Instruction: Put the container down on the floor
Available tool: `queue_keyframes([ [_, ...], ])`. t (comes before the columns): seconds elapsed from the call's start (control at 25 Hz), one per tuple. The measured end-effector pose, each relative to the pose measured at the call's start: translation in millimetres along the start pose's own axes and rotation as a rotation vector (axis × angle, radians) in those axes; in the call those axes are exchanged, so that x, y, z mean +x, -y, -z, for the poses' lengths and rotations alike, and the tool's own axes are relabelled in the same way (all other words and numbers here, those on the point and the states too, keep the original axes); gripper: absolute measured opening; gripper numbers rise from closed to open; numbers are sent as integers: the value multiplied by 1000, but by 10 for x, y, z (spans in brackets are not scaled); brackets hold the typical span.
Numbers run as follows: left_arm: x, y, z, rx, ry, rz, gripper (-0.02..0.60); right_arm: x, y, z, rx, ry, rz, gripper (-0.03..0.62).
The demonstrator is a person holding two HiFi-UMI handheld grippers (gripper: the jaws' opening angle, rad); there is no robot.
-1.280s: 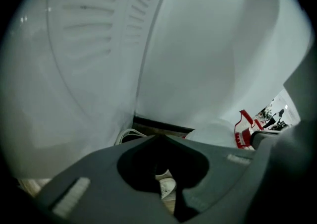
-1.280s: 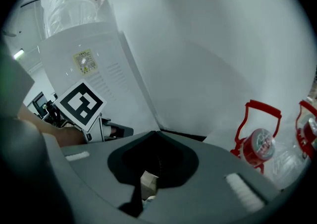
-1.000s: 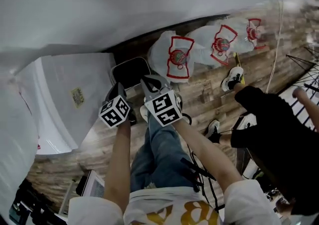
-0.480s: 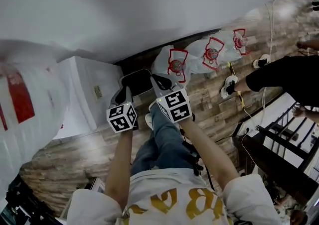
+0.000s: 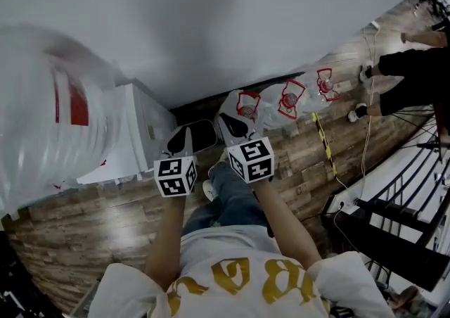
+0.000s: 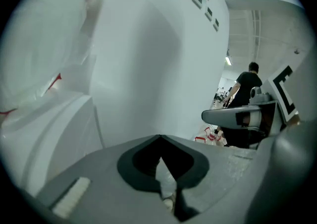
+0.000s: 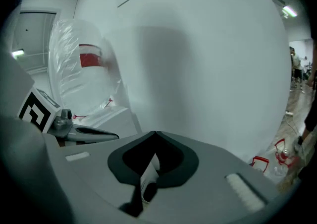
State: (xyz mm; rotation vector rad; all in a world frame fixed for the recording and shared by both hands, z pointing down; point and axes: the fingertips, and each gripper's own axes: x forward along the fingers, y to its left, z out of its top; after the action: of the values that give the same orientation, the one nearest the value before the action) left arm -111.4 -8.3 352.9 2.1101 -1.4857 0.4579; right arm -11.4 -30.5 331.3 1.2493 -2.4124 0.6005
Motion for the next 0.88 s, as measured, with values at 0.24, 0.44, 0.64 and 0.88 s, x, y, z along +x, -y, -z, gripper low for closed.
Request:
queue_keyframes([
  [0.24,-318,135,-363,9,97,8,1,-268,-68,-155,22,52,44,28],
  [0.44,-447,128,-430,-9,128,-2,0,-386,-104,-245,15,89,62,28],
  [0.64,-528,75,-461,-25,139,-16,1,-417,-184,-258,11,92,56,28],
  [0.88,-605,63,-478,-31,151,-24,0,-437,-243,-221,25,93,51,28],
])
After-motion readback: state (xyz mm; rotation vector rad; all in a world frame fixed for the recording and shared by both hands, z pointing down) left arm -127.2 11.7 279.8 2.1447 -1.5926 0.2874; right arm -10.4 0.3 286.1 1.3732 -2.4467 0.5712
